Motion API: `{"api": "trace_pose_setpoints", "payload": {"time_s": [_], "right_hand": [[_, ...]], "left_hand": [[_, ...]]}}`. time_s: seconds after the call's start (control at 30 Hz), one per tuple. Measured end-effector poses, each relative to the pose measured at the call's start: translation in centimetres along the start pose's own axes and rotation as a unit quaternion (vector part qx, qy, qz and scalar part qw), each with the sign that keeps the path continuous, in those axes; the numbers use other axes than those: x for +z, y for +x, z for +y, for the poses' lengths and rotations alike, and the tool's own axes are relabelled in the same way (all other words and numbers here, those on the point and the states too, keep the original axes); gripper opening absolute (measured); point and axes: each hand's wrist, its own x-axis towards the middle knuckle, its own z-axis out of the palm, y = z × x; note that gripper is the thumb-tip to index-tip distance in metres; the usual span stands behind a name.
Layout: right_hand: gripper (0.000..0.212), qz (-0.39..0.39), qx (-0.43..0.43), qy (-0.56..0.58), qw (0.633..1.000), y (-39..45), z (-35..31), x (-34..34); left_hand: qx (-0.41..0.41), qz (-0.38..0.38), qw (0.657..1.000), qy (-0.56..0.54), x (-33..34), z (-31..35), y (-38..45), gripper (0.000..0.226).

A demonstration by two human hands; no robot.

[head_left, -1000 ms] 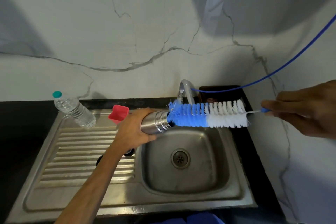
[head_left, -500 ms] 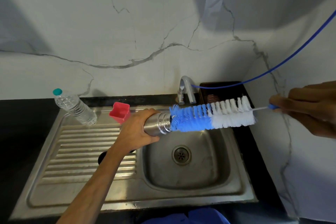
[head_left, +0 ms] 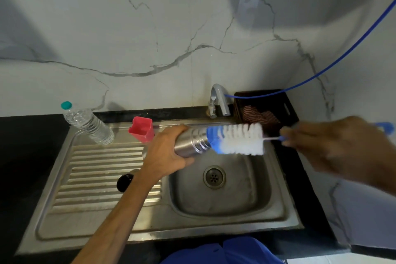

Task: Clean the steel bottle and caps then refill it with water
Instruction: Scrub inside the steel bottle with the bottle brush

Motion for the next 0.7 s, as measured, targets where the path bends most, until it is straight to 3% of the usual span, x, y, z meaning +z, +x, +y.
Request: {"api": "trace_pose_setpoints", "payload": {"time_s": [0.03,0.07,0.1,0.17,0.33,0.47,0.57,0.63,0.7], "right_hand": [[0.039,-0.056,-0.015,0.048,0.997,2.1,-1.0,-0.8],[0.037,-0.047,-0.026,0.065,0.996,4.1,-2.5,-0.8],[0.036,-0.091,-0.012,0.084,0.992,5.2,-4.0,0.3],[0.029,-0.132,0.050,0.110,0.984,5.9,-5.9,2.2],[0.020,-0.106,0.209,0.321,0.918,4.4,-2.4,1.4],[0.032,-0.122,0.211,0.280,0.928,6.8,-5.8,4.4],[0.038,-0.077,0.170,0.299,0.936,5.1,-3.0,2.3],[0.028,-0.023,0.140,0.253,0.957,4.4,-1.1,0.4],[0.014,-0.027,0.125,0.197,0.972,6.1,-3.2,0.5]], "left_hand": [[0.026,-0.003,0.999,0.027,0.4,0.8,0.1,0.074],[0.064,-0.014,0.997,0.049,0.8,1.9,0.3,0.075],[0.090,-0.015,0.994,0.055,1.3,3.0,0.7,0.075],[0.074,-0.024,0.996,0.031,1.4,4.3,1.2,0.077],[0.032,-0.005,0.994,0.109,-1.3,1.5,1.4,0.079],[0.105,-0.025,0.979,0.173,-1.9,3.6,3.6,0.077],[0.100,-0.024,0.980,0.170,-5.0,1.8,2.4,0.079],[0.059,0.006,0.988,0.144,-6.6,0.7,1.5,0.079],[0.061,-0.001,0.989,0.137,-6.2,2.1,2.1,0.076]]}}
